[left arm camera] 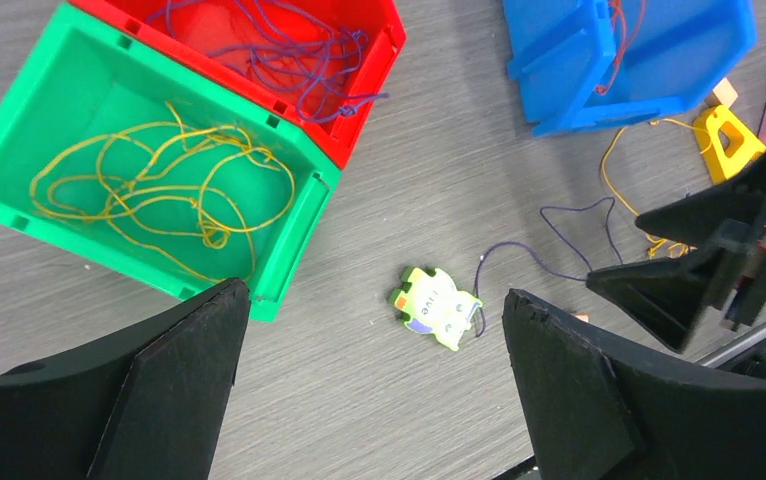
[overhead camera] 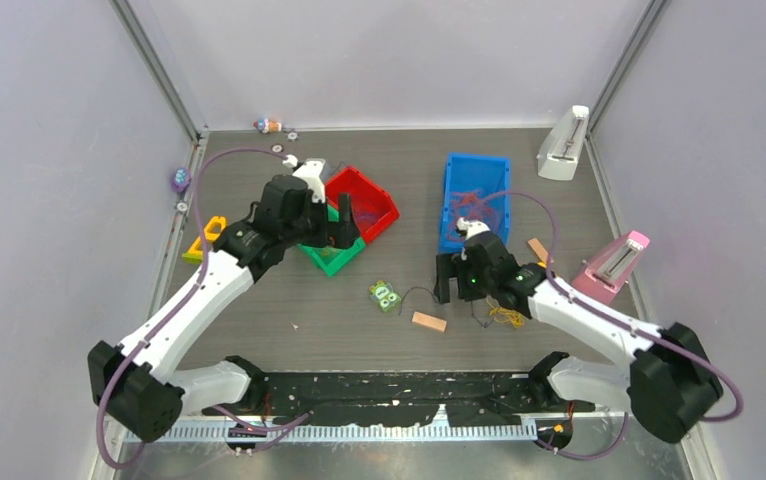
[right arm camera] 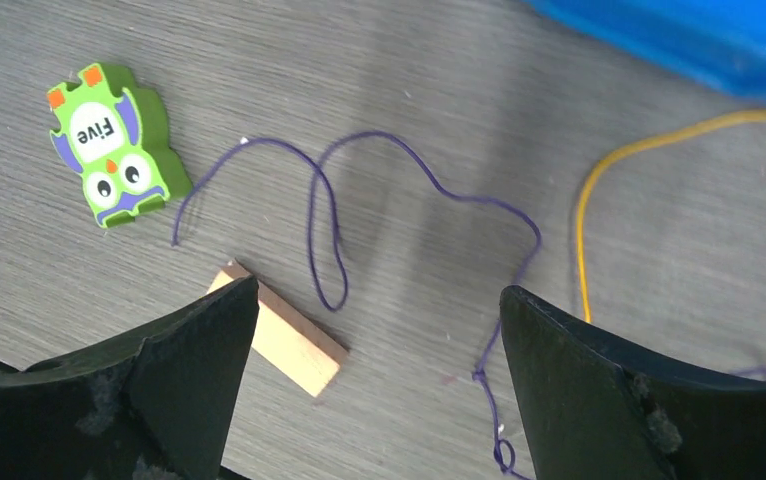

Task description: Untangle the cables

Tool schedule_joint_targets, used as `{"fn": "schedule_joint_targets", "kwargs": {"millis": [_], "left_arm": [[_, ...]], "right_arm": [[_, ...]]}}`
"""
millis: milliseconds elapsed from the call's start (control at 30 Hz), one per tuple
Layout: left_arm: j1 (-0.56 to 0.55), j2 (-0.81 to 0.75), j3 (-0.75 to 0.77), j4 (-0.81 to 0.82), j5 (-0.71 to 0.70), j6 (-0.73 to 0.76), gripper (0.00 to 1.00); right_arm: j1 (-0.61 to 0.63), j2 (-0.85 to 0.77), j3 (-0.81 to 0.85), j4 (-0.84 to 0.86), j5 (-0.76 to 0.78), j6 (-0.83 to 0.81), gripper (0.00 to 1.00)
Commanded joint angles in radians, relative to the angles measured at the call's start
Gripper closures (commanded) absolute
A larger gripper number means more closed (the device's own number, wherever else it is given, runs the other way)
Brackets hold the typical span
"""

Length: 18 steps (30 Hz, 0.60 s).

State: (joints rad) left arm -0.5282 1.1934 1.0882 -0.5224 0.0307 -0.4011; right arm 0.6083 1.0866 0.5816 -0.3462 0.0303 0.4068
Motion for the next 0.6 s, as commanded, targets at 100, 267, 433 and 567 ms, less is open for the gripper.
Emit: {"fn": "schedule_joint_targets", "kwargs": {"millis": [100,267,433,567], "left_arm": [[0.004,-0.097,-0.004,0.041,-0.017,0.065,0.00],[0.005,-0.110,0.004,0.012,-0.015,0.089,0.00],[0.005,-0.130,-0.013,0.010,-0.010,0.096,0.00],[0.005,-0.129,-0.018,0.013,0.004,0.091,0.00]], "right_arm": [[0.073,0.228,0.197,-0.048,0.152,-0.136,0.05],[0.071,0.321,0.235,-0.082,0.230,-0.147,0.05],[0.016,0.377,0.225,-0.068,0.151,-0.165,0.05],[-0.009,0.412,0.219,-0.048,0.078,-0.157,0.04]]}}
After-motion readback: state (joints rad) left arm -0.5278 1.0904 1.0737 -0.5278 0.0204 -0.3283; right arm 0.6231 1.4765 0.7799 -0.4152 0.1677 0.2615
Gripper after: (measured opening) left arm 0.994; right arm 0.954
